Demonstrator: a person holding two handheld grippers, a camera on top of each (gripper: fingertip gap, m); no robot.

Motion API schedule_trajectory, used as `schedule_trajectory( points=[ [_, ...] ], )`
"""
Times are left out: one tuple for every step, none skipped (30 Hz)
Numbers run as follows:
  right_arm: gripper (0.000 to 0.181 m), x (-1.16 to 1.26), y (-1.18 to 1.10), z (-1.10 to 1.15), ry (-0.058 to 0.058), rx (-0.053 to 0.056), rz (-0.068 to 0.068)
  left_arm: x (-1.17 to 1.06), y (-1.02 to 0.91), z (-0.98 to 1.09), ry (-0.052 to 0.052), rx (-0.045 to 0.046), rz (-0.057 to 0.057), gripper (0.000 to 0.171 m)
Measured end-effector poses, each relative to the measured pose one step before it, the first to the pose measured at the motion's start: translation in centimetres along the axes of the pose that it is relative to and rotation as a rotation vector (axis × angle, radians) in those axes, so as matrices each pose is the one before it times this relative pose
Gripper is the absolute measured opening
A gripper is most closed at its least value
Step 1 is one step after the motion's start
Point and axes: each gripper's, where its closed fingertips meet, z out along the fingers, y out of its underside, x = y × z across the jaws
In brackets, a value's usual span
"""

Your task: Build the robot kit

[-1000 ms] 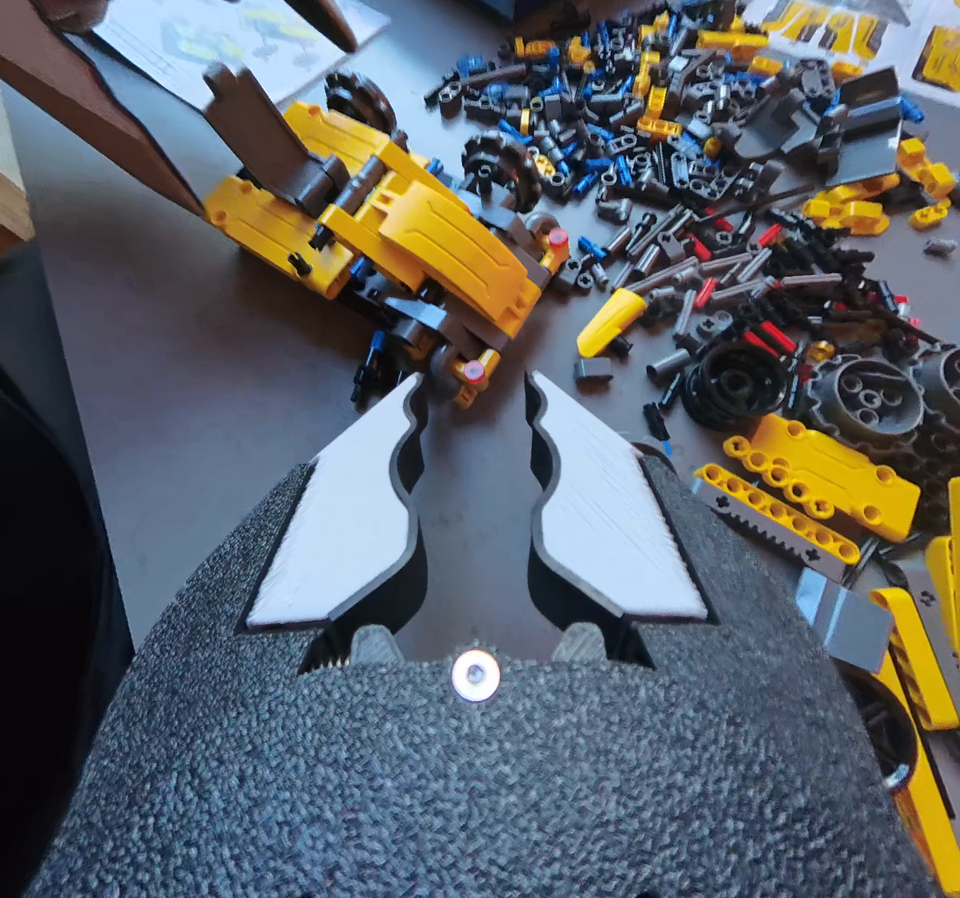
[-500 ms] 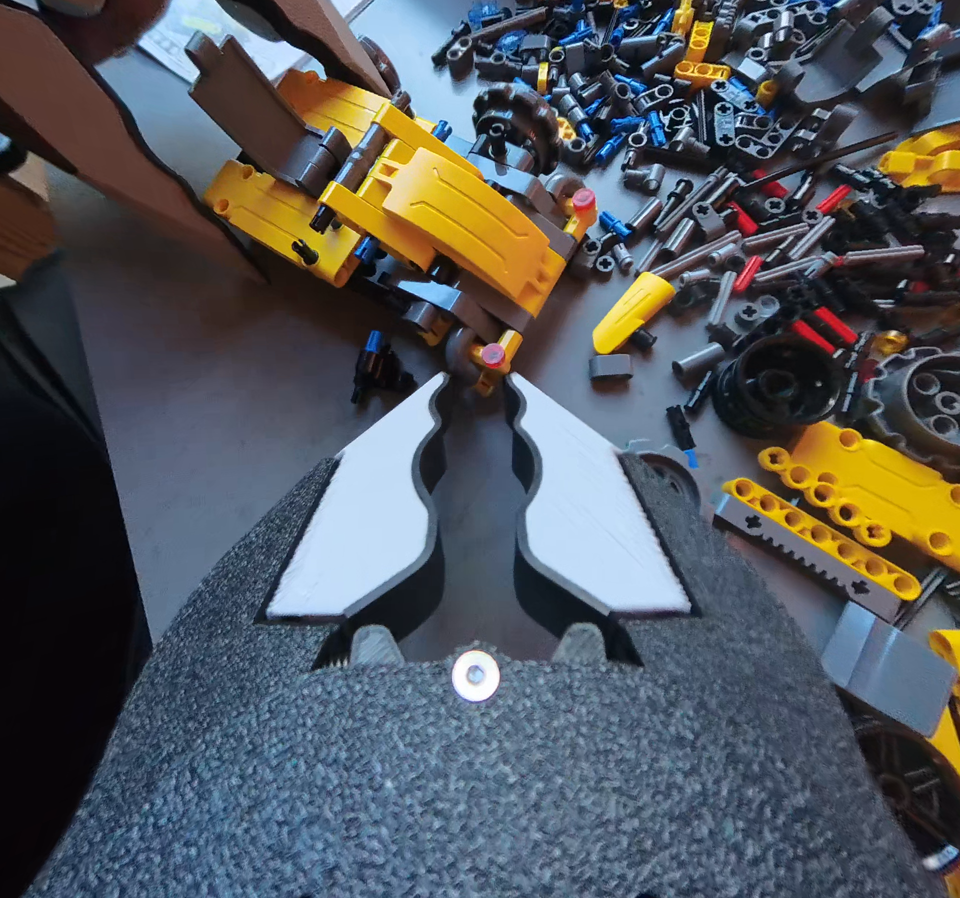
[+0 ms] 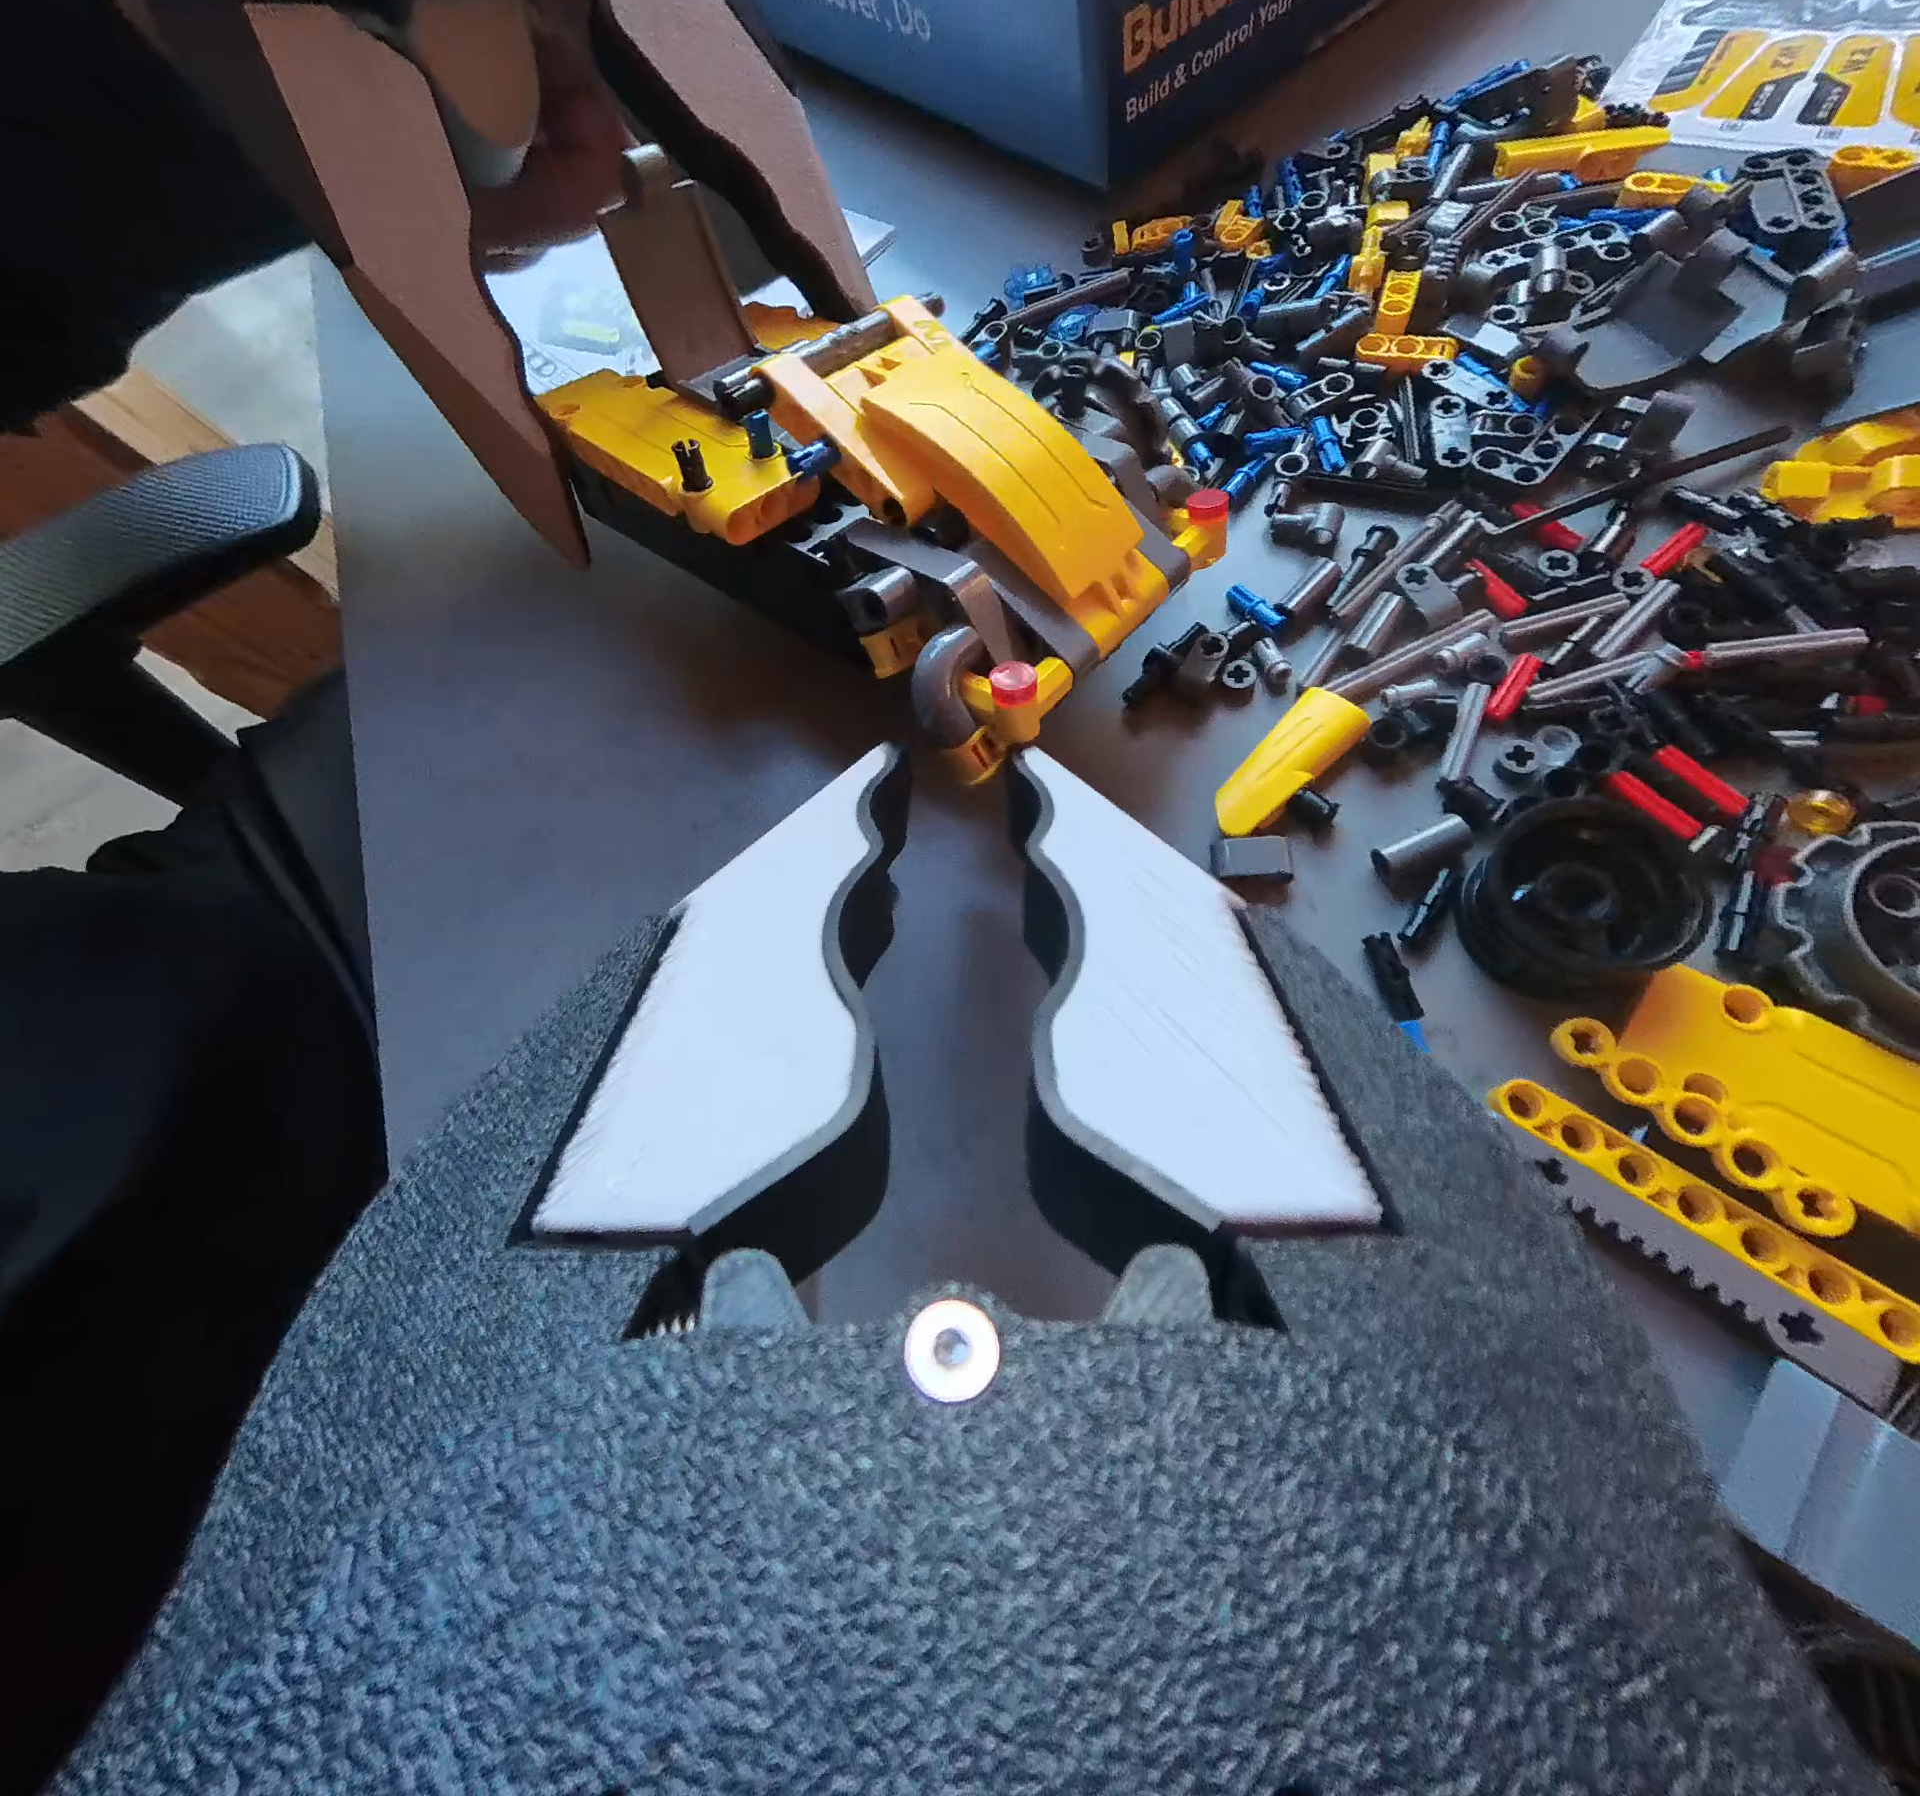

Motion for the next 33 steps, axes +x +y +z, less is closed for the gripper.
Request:
schedule_trajectory(
  points=[
    [0.019, -0.037, -0.01, 0.071, -0.0001, -0.002, -0.0023, -0.012, -0.017, -0.029, 0.0034, 0.00497, -0.0021, 0.085],
    [0.02, -0.025, -0.006, 0.049, -0.0008, -0.0007, -0.0003, -0.007, -0.011, -0.008, 0.0019, 0.004, -0.0018, 0.085],
    [0.02, -0.014, -0.02, 0.014, -0.002, 0.0005, 0.0012, -0.004, -0.004, -0.016, 0.0012, 0.00254, -0.0011, 0.085],
    [0.02, -0.018, -0.031, -0.004, -0.0025, 0.0014, 0.0014, -0.002, 0.01, -0.012, 0.0007, 0.00031, 0.0001, 0.085],
    [0.02, -0.013, -0.02, -0.013, -0.001, 0.0016, 0.0003, 0.0, 0.007, -0.007, 0.0006, -0.00024, 0.0001, 0.086],
    [0.02, -0.01, 0.002, 0.006, 0.0002, 0.0, -0.0008, -0.002, -0.005, 0.003, 0.0005, -0.00011, 0.0004, 0.085],
    [0.02, -0.007, -0.001, -0.002, 0.0003, -0.0004, -0.0014, 0.003, -0.001, 0.004, 0.0003, -0.00069, 0.0003, 0.086],
    [0.021, -0.01, 0.006, -0.001, 0.0001, 0.0001, -0.0013, 0.003, 0.006, -0.003, -0.0001, -0.00044, -0.0006, 0.085],
    [0.021, -0.021, -0.004, -0.006, -0.0002, 0.0002, -0.0008, 0.002, 0.001, 0.002, -0.0012, 0.00069, 0.0002, 0.086],
    [0.021, -0.001, 0.0, 0.0, -0.0002, 0.0, -0.0003, 0.008, -0.004, 0.017, -0.0018, 0.00173, -0.0003, 0.086],
    [0.022, 0.006, 0.005, -0.008, 0.0007, 0.0, 0.0002, 0.0, -0.017, 0.009, -0.0028, 0.00297, -0.0013, 0.086],
    [0.023, 0.048, 0.021, -0.008, 0.0025, -0.0011, 0.0012, 0.018, -0.024, 0.045, -0.0048, 0.00491, -0.0014, 0.086],
    [0.024, 0.053, 0.101, -0.011, 0.0039, -0.0048, 0.0002, 0.021, -0.016, 0.05, -0.0083, 0.0059, -0.0003, 0.086],
    [0.024, 0.077, 0.194, -0.011, 0.008, -0.0102, -0.0036, 0.039, 0.027, 0.087, -0.0156, 0.00435, 0.0045, 0.086],
    [0.024, 0.186, 0.267, -0.042, 0.0171, -0.0135, -0.0084, 0.044, 0.105, 0.138, -0.0277, -0.00143, 0.0137, 0.086],
    [0.024, 0.242, 0.306, -0.061, 0.0241, -0.0149, -0.0131, 0.07, 0.214, 0.168, -0.039, -0.01159, 0.0241, 0.086],
    [0.024, 0.172, 0.258, -0.065, 0.0224, -0.0124, -0.0149, 0.103, 0.287, 0.203, -0.0444, -0.01729, 0.0327, 0.086],
    [0.025, 0.123, 0.187, -0.08, 0.0188, -0.0071, -0.0125, 0.119, 0.265, 0.219, -0.0459, -0.01551, 0.0311, 0.086],
    [0.025, 0.056, 0.108, -0.071, 0.0132, -0.0027, -0.0091, 0.13, 0.159, 0.2, -0.0405, -0.0082, 0.0192, 0.086],
    [0.026, 0.034, 0.063, -0.087, 0.0094, -0.0004, -0.0056, 0.148, 0.028, 0.15, -0.0283, -0.00093, 0.004, 0.086],
    [0.028, 0.07, 0.019, -0.104, 0.0106, 0.0024, -0.0034, 0.144, 0.046, 0.065, -0.0156, -0.00367, -0.0058, 0.085],
    [0.03, 0.063, -0.037, -0.141, 0.0109, 0.0061, -0.0047, 0.132, -0.004, -0.054, -0.0045, -0.00193, -0.0065, 0.085],
    [0.03, 0.043, 0.006, -0.152, 0.0123, 0.0039, -0.006, 0.162, 0.061, -0.141, 0.0071, -0.00624, -0.0049, 0.085],
    [0.03, 0.037, 0.054, -0.137, 0.0142, 0.0003, -0.0071, 0.126, 0.161, -0.205, 0.014, -0.01466, -0.0023, 0.085],
    [0.031, -0.038, 0.081, -0.128, 0.0137, -0.0016, -0.0098, 0.012, 0.185, -0.238, 0.0132, -0.02006, -0.0067, 0.085],
    [0.031, -0.079, 0.048, -0.118, 0.0153, -0.0002, -0.0119, -0.126, 0.145, -0.287, 0.0068, -0.01906, -0.0042, 0.084],
    [0.031, -0.153, -0.012, -0.12, 0.0141, 0.002, -0.0125, -0.202, -0.007, -0.362, 0.0046, -0.01007, 0.0014, 0.083],
    [0.03, -0.261, -0.073, -0.065, 0.007, 0.0035, -0.0115, -0.323, -0.46, -0.564, -0.0039, 0.02031, 0.0068, 0.082],
    [0.028, -0.294, -0.049, 0.017, 0.0025, 0.0004, -0.0057, -0.23, -0.721, -0.745, 0.0048, 0.03441, 0.0045, 0.08],
    [0.027, -0.289, 0.034, 0.102, 0.0004, -0.0048, -0.0006, -0.032, -0.85, -0.72, 0.0185, 0.04145, -0.0027, 0.081],
    [0.027, -0.206, 0.082, 0.13, 0.0035, -0.0085, -0.0012, 0.089, -0.703, -0.599, 0.0249, 0.03356, -0.0048, 0.082],
    [0.028, -0.087, 0.068, 0.072, 0.009, -0.0067, -0.0026, -0.029, -0.517, -0.469, 0.0138, 0.01814, 0.0038, 0.084],
    [0.029, -0.082, -0.038, -0.039, 0.0092, 0.0017, 0.001, -0.202, -0.445, -0.419, -0.0047, 0.01643, 0.0192, 0.084]
  ],
)
